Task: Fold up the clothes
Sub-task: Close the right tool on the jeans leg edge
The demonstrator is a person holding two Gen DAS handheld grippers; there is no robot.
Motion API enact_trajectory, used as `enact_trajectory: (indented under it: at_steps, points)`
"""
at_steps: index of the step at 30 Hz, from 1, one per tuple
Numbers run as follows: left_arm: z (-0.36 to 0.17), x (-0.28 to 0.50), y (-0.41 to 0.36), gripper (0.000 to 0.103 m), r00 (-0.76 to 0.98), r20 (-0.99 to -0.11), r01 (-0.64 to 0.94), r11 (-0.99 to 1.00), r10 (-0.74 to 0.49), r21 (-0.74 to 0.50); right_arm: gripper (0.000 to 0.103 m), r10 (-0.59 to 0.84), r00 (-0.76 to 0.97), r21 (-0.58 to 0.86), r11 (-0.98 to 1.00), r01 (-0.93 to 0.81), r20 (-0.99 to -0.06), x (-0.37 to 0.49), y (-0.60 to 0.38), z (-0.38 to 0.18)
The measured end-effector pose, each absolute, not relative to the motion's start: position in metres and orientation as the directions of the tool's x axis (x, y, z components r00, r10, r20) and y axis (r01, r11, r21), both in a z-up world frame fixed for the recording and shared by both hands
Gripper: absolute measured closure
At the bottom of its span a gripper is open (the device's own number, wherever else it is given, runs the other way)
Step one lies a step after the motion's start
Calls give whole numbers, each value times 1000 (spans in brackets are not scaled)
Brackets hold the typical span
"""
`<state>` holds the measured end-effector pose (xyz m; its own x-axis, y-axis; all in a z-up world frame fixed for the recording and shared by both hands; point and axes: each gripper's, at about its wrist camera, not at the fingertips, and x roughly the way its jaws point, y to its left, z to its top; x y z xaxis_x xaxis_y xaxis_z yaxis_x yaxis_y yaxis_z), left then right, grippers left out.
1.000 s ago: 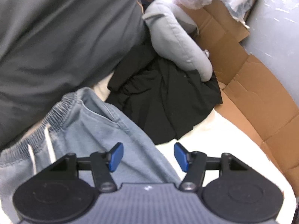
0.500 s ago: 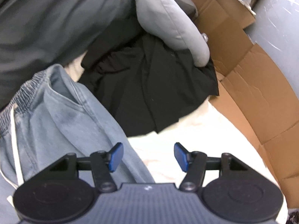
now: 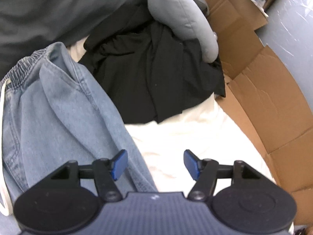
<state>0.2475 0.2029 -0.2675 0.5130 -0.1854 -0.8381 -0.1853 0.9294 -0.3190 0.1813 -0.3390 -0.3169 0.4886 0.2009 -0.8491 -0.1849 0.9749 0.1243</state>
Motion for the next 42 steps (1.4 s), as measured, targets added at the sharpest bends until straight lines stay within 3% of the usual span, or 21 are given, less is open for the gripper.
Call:
enact_trajectory:
  at_steps: [11,24,26,28,30,42]
  points:
    - [-289,239,202,37,483,-853,-199,924,-197,-326,50,9,512,-27,998,-63,-859,179,-370,-336]
    - [-305,241,183,37,436,-878,-155,944,-200,-292,50,25,458,-26,994,-104,-889,188,-363,-359]
    - [-306,241,182,37,433,-877,-164,938,-210,-306,53,27,461,-33,992,-122,-887,187,-362,-360]
    - [-306,241,181,37,431,-876,-160,938,-214,-308,75,15,465,-42,993,-111,-885,188,-366,-358]
    - [-305,240,181,37,432,-876,-155,939,-215,-307,81,6,467,-37,996,-83,-884,189,-371,-354]
    - [-303,240,182,37,432,-871,-165,929,-232,-330,84,-64,604,-68,998,16,-795,176,-386,-297]
